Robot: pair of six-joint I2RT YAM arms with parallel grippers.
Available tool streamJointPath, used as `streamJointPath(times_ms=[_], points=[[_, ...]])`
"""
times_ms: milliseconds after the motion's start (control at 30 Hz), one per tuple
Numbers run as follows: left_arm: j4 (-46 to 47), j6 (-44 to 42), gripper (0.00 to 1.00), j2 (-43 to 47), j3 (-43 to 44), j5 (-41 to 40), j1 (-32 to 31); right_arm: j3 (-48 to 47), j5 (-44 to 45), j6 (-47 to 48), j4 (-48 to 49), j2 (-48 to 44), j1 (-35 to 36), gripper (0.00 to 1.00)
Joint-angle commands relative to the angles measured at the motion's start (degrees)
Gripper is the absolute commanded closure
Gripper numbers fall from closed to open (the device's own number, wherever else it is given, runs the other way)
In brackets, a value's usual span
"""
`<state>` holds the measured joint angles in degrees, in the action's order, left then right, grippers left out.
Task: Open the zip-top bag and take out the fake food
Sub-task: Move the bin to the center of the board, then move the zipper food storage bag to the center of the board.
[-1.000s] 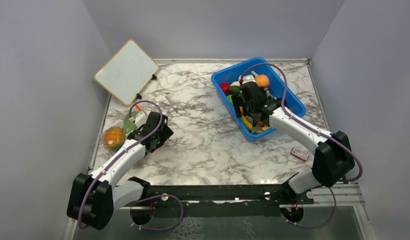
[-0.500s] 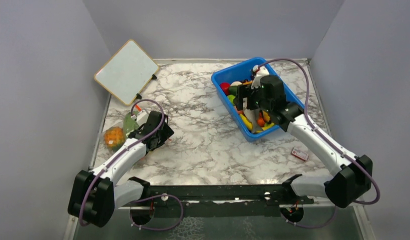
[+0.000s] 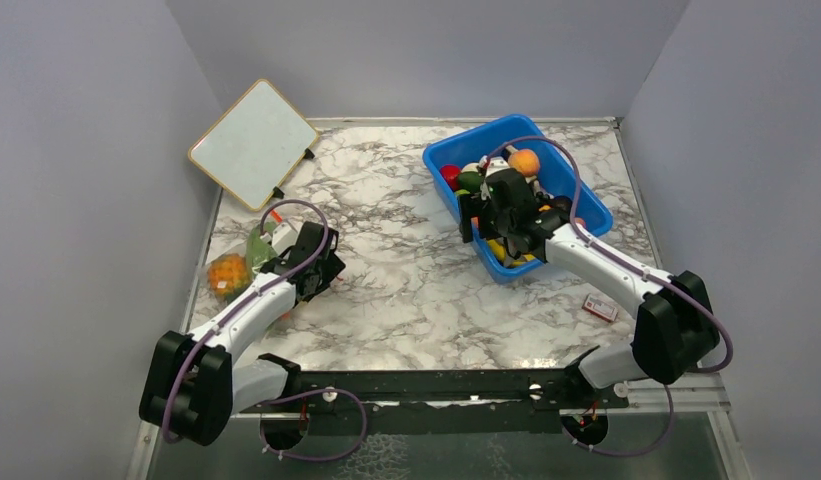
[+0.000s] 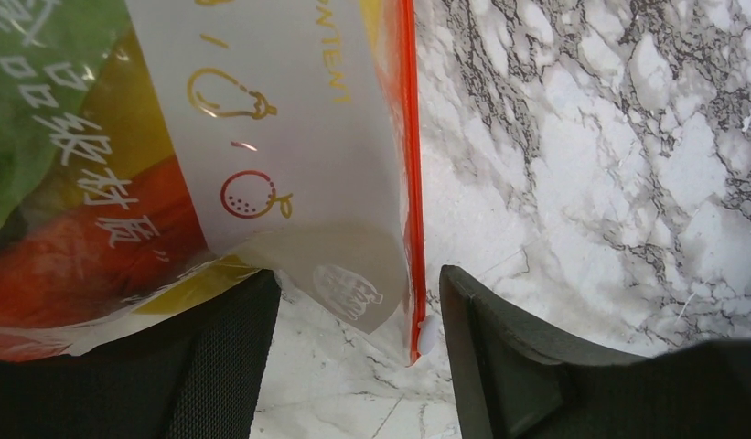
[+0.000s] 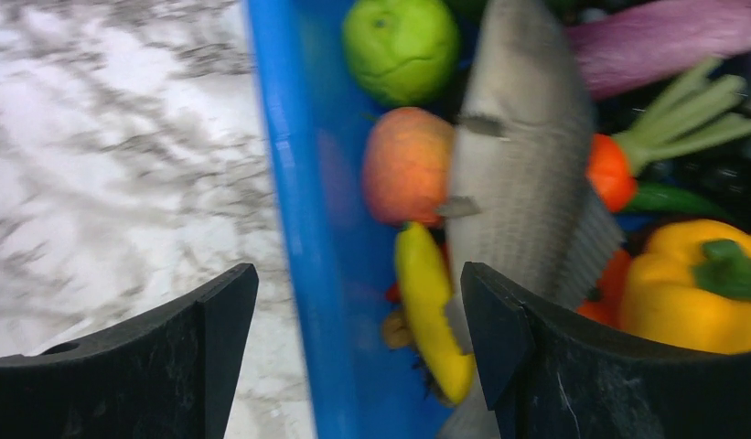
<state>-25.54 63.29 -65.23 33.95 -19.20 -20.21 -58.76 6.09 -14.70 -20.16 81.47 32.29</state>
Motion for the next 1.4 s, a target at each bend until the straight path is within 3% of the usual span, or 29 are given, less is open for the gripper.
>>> streamJointPath(times_ms=[0, 133, 367, 433, 567, 700, 800, 1000, 1200, 1267, 1367], points=[[0.8, 1.2, 0.40, -1.5, 1.3, -1.6, 0.6, 0.2, 17.3, -0.2, -0.4, 0.9, 0.0, 0.17], [1.2, -0.2, 0.67, -1.6, 0.5, -0.5, 0.5, 0.2, 26.5, 1.5, -1.5, 1.6, -0.2, 0.15], [2.4, -2.3, 1.00, -1.1, -1.5, 2.8, 0.5, 0.7, 26.3, 0.5, -3.7, -0.2, -1.9, 0.14], [3.1, -2.8, 1.00, -0.7, -1.8, 4.4, 0.5, -0.6, 23.0, -0.4, -5.8, -1.5, -1.9, 0.12], [4.9, -3.3, 1.00, -0.1, -2.6, 8.4, 0.4, -0.8, 6.2, -1.7, -5.2, -6.4, -1.9, 0.12], [8.8, -2.4, 1.00, -0.3, -3.0, 16.4, -0.4, 3.6, -9.2, -4.8, 0.8, -12.5, -1.9, 0.11], [15.5, -1.8, 1.00, -2.1, -2.0, 23.8, -4.9, 10.6, -19.8, -9.9, 8.4, -17.0, -1.9, 0.11], [19.3, -4.2, 1.00, -9.2, 7.9, 24.2, -22.7, 22.0, -24.7, -19.6, 17.6, -24.5, -1.9, 0.12], [25.4, -5.6, 1.00, -9.2, 7.5, 25.4, -29.0, 25.9, -21.4, -19.4, 11.4, -33.1, -1.9, 0.12], [25.1, -8.8, 0.88, -8.2, 7.4, 27.1, -29.1, 27.0, -22.6, -19.0, 10.4, -35.4, -1.9, 0.12], [23.6, -12.8, 0.60, -5.8, 7.5, 27.4, -28.8, 28.5, -24.1, -20.3, 9.3, -37.9, -1.9, 0.11]])
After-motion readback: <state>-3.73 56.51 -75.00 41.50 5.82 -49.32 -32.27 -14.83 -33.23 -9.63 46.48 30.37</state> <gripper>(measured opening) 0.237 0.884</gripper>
